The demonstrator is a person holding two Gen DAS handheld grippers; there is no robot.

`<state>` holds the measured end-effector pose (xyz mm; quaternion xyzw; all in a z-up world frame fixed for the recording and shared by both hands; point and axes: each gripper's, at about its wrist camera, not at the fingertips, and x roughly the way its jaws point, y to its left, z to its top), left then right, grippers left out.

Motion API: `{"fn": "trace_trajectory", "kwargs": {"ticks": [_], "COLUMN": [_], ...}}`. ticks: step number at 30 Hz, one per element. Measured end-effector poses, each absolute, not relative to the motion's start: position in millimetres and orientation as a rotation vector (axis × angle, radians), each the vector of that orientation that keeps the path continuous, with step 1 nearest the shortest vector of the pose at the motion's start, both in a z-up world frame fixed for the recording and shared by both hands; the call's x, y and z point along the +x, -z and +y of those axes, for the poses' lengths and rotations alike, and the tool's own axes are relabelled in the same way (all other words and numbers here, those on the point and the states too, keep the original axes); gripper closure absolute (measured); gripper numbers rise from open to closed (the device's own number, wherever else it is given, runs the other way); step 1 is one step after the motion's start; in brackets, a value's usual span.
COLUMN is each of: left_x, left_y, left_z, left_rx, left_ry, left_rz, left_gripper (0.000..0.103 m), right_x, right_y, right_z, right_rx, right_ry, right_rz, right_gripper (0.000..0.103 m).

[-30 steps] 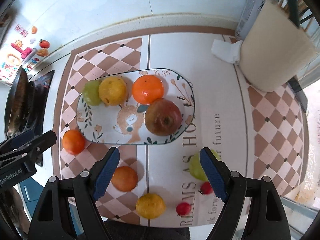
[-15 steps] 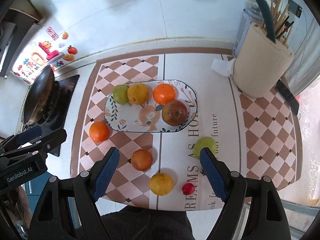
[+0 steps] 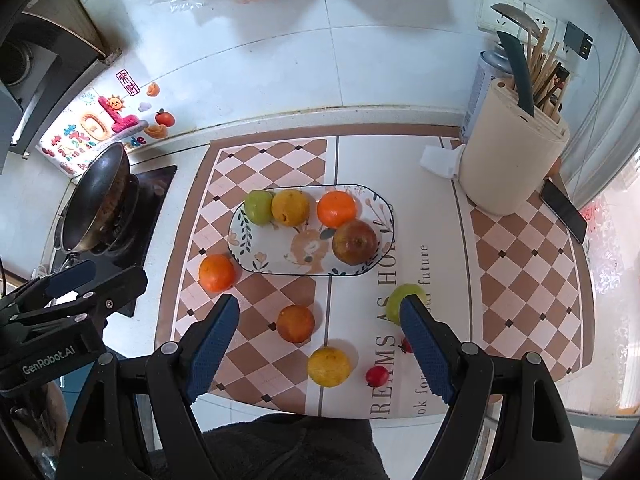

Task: Organize fruits
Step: 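Grasp an orange with the right tool while the left tool grasps another orange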

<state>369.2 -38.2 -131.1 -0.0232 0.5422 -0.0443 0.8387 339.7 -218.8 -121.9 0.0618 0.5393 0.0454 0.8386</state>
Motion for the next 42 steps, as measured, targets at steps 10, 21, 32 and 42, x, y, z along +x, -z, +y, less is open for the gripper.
{"fn": "trace_trajectory", "kwargs": {"ticks": [10, 21, 32, 42], "left_x": [389.2, 444.9, 486.5, 487.6], "left_y": [151.6, 261.5, 357.4, 376.3], "left_z": [-20.3, 14.8, 10.8, 8.8], "left_rx": [-0.025, 0.045, -0.022, -0.075], "left_ry": [-0.003, -0.144, -0.067, 0.017], "left_rz": [1.158, 1.340, 1.583, 1.610], "left_gripper": [0.004, 0.004, 0.004, 0.040], "right_x": [364.1, 405.0, 418.7, 422.1], "right_y": [164.8, 317.9, 381.6, 390.8], "right_z": [-214.1, -176.6, -144.8, -140.6], "right_rx": [0.110, 0.163, 0.128, 0.109], "right_ry": [-0.139, -0.244, -0.287, -0.279], "right_rz": [1.178, 1.491, 1.619, 1.660], "right_gripper": [0.003, 0.025, 0.034, 0.040]}}
